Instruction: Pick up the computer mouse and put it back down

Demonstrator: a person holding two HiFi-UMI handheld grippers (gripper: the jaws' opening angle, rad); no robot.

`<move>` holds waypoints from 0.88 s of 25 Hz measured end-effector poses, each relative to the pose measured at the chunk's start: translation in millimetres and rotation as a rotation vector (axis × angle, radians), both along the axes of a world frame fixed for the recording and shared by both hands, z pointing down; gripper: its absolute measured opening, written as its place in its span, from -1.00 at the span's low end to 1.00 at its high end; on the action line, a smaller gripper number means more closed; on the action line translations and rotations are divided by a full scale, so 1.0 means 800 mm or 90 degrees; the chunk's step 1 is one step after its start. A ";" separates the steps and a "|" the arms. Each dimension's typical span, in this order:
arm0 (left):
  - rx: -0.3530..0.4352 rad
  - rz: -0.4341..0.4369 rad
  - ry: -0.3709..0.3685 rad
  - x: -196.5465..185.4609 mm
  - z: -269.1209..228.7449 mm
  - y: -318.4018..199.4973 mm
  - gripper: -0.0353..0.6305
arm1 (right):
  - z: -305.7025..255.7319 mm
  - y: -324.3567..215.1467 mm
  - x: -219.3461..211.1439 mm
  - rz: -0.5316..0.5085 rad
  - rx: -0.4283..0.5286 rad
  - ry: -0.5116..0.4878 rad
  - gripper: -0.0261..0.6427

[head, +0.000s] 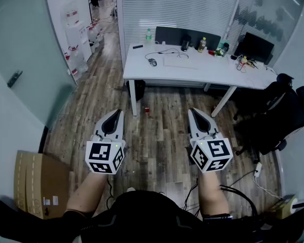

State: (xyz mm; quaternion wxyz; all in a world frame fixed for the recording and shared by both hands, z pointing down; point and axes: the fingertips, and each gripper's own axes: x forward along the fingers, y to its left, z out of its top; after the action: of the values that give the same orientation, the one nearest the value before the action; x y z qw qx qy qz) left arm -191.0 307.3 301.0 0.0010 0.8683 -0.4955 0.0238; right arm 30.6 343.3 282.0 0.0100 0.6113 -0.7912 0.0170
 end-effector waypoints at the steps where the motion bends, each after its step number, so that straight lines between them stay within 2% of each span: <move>1: 0.000 -0.001 0.000 0.001 0.000 0.003 -0.80 | 0.000 0.002 0.001 -0.001 0.000 0.000 -0.93; 12: 0.002 0.005 0.010 0.003 -0.003 0.017 -0.80 | 0.001 0.012 0.008 -0.002 -0.001 -0.008 -0.93; 22: -0.005 0.007 0.009 0.007 0.000 0.017 -0.80 | 0.001 0.009 0.004 -0.009 0.000 0.009 -0.92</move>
State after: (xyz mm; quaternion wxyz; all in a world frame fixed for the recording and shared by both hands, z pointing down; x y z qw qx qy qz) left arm -185.6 320.8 301.0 0.0079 0.8711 -0.4907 0.0196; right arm 33.7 350.8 282.7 0.0156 0.6060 -0.7952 0.0123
